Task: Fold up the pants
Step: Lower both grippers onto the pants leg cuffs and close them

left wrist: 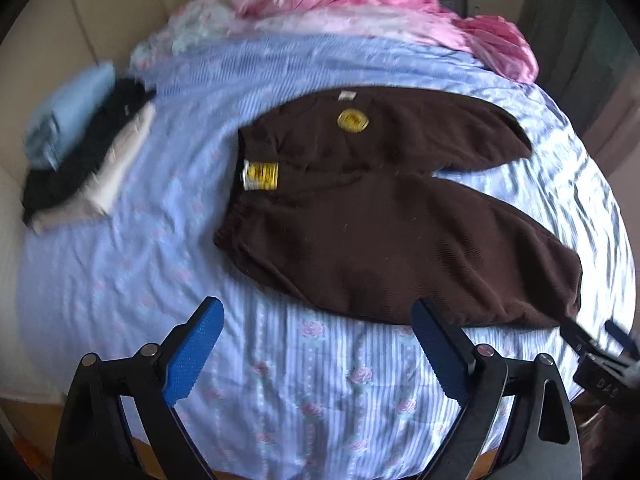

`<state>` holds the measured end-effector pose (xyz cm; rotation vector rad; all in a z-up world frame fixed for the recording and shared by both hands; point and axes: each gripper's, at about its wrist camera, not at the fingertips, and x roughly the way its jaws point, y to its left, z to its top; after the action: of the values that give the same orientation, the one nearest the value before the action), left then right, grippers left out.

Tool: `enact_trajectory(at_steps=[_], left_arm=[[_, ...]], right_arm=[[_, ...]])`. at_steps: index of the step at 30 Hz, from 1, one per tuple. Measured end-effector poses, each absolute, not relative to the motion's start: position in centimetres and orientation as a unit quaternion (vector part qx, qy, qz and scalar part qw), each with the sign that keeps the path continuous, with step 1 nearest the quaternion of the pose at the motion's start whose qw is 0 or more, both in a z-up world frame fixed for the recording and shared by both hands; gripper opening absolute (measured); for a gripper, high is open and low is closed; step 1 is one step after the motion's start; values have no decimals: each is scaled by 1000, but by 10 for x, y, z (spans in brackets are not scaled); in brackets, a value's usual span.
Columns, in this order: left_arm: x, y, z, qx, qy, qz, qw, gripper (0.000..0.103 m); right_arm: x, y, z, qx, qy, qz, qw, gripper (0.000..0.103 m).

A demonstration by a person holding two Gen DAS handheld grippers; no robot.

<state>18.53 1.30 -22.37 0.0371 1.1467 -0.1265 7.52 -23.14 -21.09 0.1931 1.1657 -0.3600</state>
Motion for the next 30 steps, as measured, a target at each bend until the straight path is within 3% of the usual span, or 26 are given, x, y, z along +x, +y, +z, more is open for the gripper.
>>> enact_trajectory(at_steps=[12,24,28,30], left_arm=[[215,16,-309,-47,589,-62,805,74],[221,4,-338,-81,594,-62,798,63],[223,0,-337,-83,592,-56,800,55],[225,-2,-335,-84,589,-49,802,44]], right_arm=[[82,-267,-284,168,532,-238,795,96],[71,-308,-317,218,525,-260,781,88],[75,-314,-323,218,529,-246,782,73],[80,-316,-324,225,529,-242,782,64]])
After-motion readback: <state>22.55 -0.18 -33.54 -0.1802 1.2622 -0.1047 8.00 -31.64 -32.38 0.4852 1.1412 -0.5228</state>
